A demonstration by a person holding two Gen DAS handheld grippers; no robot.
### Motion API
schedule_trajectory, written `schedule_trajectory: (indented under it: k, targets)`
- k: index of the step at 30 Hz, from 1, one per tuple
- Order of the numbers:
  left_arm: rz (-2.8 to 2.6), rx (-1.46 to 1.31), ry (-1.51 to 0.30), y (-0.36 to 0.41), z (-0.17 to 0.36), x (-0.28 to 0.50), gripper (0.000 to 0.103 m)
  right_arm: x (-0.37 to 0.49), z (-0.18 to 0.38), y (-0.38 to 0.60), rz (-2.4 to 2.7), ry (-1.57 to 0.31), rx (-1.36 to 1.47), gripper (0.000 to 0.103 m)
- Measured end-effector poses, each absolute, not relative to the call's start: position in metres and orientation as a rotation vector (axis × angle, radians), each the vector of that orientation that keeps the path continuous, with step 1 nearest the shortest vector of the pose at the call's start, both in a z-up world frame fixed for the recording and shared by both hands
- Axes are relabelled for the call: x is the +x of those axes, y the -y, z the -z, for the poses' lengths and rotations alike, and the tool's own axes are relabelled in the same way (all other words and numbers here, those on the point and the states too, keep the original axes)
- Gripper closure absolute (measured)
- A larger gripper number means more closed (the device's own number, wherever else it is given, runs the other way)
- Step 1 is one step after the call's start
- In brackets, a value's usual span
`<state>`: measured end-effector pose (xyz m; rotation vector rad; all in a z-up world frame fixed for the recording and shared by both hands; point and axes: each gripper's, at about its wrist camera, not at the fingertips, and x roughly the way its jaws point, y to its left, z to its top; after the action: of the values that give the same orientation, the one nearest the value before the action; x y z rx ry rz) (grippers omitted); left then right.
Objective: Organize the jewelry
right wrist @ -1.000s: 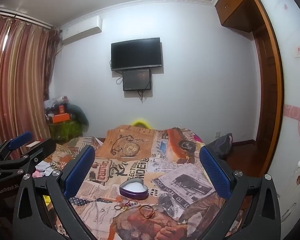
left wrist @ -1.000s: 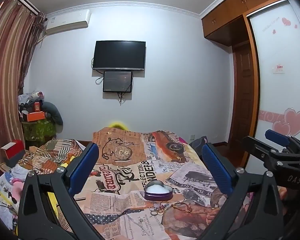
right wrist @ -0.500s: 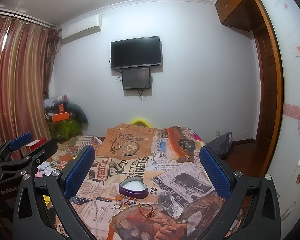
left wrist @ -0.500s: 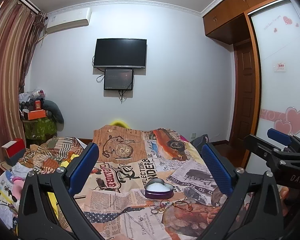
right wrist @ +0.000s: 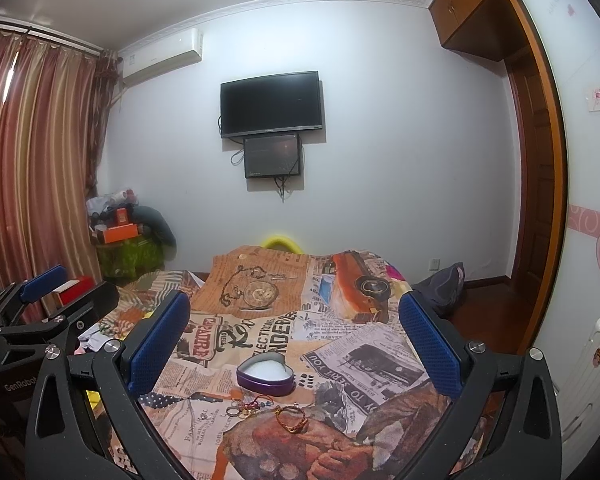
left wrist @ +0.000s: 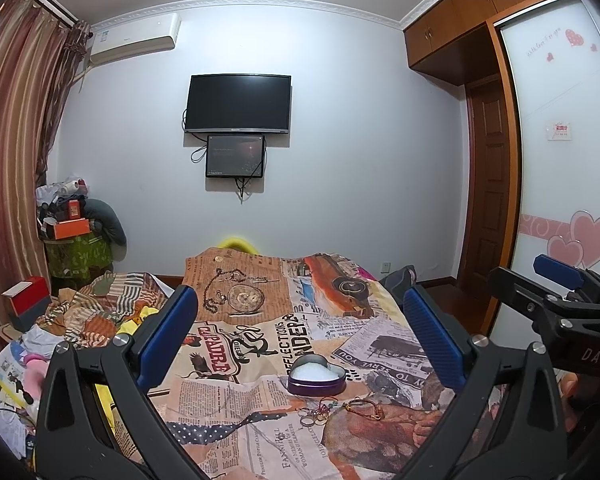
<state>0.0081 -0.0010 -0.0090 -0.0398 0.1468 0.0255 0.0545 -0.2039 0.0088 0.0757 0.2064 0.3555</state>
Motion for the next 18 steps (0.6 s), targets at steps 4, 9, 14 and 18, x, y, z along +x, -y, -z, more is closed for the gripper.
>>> schedule_trajectory:
  k: [4,9,14,18]
  targets:
    - [-0.023,-0.038,-0.150,0.0018,0.0109,0.0088,0.000,0.0548,-0.0095,0.2051,-0.357,-0.210,0.077,0.000]
    - [-0.020,-0.043,-0.155,0.0012,0.0104,0.0101,0.000,0.0548,-0.0094,0.2054,-0.360,-0.207,0.076,0.000]
    - [-0.020,-0.042,-0.155,0.0013,0.0098,0.0100,0.000,0.0550,-0.0085,0.2055,-0.360,-0.208,0.077,0.000]
    - [-0.021,-0.042,-0.154,0.0007,0.0102,0.0099,0.000,0.0540,-0.0075,0.2051,-0.362,-0.209,0.077,0.000]
